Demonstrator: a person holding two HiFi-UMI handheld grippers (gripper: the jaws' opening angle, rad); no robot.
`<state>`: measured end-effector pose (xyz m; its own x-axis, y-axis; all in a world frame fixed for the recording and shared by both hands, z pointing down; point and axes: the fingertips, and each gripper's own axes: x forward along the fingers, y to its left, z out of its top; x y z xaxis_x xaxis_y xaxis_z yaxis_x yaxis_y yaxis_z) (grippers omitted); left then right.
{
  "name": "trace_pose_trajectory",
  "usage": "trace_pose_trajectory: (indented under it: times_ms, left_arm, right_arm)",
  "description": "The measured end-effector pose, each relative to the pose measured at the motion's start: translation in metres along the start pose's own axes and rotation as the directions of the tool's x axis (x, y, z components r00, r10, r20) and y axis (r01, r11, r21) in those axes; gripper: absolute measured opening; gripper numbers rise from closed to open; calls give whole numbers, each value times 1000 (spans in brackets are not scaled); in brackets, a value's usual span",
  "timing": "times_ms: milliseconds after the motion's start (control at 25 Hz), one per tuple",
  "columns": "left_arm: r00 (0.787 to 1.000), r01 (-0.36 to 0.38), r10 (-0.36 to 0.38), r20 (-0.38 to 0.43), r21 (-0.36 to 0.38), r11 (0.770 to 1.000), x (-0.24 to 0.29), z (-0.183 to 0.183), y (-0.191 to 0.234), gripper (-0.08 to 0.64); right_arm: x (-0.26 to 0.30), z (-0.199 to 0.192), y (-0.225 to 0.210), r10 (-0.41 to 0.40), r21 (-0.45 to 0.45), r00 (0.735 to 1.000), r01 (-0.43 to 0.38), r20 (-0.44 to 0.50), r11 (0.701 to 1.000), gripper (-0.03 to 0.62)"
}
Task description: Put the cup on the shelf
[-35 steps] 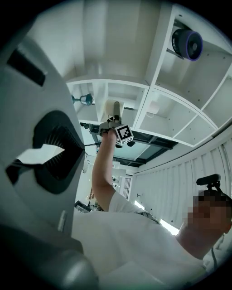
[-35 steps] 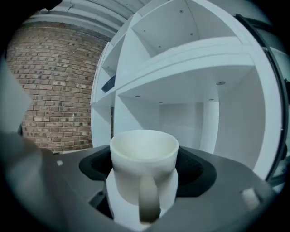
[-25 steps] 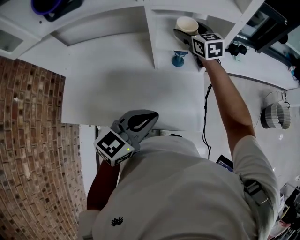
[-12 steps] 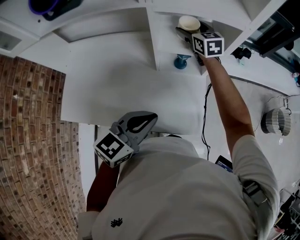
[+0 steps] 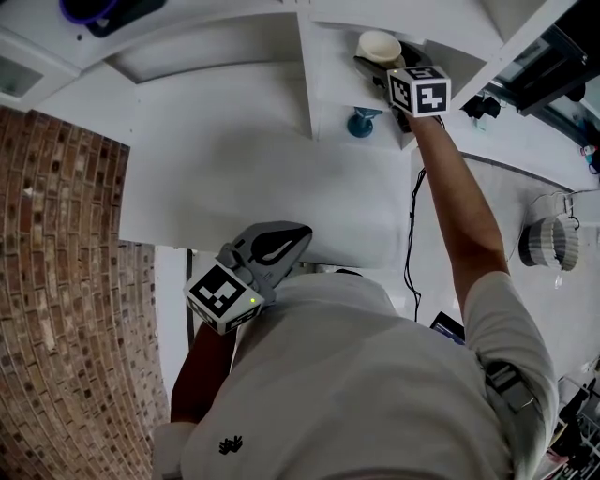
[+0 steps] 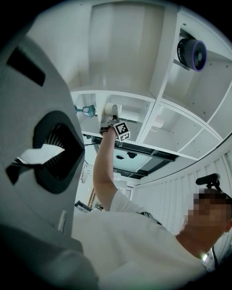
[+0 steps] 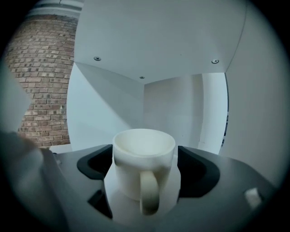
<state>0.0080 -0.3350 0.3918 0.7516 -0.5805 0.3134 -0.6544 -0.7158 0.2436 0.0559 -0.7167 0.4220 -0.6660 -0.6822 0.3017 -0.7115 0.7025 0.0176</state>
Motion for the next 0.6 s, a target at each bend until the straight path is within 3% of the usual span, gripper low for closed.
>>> trace_pose_trajectory:
  times_ms: [600]
  left_arm:
    - [998,57,-57,-2,29,998,-32,-12,-16,5]
  right_arm:
    - [-56,-14,16,-101,38,995,101,6,994,408]
